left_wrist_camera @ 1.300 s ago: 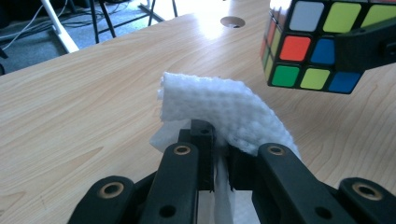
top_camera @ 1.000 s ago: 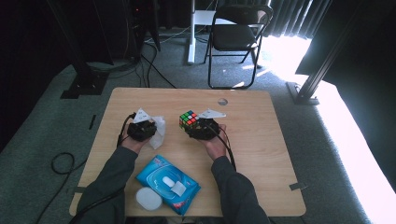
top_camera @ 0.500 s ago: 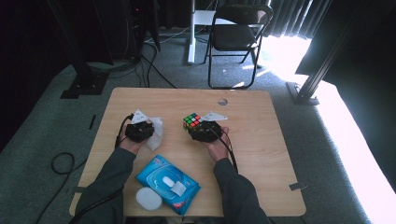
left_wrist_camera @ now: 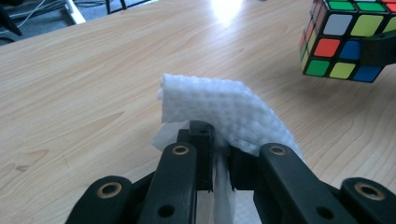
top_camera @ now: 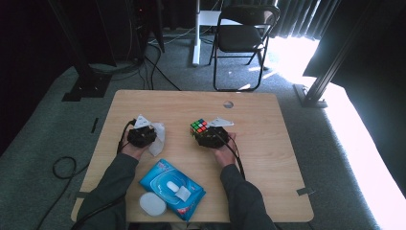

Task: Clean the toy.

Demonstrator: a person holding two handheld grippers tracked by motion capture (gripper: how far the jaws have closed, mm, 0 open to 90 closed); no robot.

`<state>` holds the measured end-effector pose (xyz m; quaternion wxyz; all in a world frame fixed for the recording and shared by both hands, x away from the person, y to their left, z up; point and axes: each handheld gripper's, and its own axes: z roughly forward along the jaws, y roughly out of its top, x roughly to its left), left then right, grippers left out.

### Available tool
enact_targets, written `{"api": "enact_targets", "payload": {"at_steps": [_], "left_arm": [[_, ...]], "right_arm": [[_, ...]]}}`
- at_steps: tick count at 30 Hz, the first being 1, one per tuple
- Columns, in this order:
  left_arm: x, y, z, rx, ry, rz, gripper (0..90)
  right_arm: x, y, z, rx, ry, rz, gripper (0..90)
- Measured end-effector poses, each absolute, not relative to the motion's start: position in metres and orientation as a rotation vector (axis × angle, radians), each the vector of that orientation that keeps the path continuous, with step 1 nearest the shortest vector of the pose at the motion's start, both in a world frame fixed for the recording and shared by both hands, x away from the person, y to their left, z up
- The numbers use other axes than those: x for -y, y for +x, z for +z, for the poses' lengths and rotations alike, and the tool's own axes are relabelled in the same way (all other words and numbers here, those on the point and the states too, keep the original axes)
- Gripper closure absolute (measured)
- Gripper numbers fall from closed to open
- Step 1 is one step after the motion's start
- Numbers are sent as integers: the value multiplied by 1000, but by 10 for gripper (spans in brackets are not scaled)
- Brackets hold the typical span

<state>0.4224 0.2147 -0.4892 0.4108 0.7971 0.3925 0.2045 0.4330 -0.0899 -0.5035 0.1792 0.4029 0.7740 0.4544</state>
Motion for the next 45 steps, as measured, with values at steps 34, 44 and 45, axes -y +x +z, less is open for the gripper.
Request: {"api": "enact_targets", "payload": {"at_steps": [34, 44, 45], "left_arm": [[-220, 427, -513, -1074, 2080, 536, 808], [-222, 427, -520, -1088, 2108, 546, 790], [-222, 426, -520, -1089, 2109, 550, 789]], "right_arm": [[81, 437, -529, -2197, 1159, 1190, 341], [80, 437, -533, -2189, 1171, 1167, 341], [80, 437, -533, -2188, 1175, 1166, 342]]}}
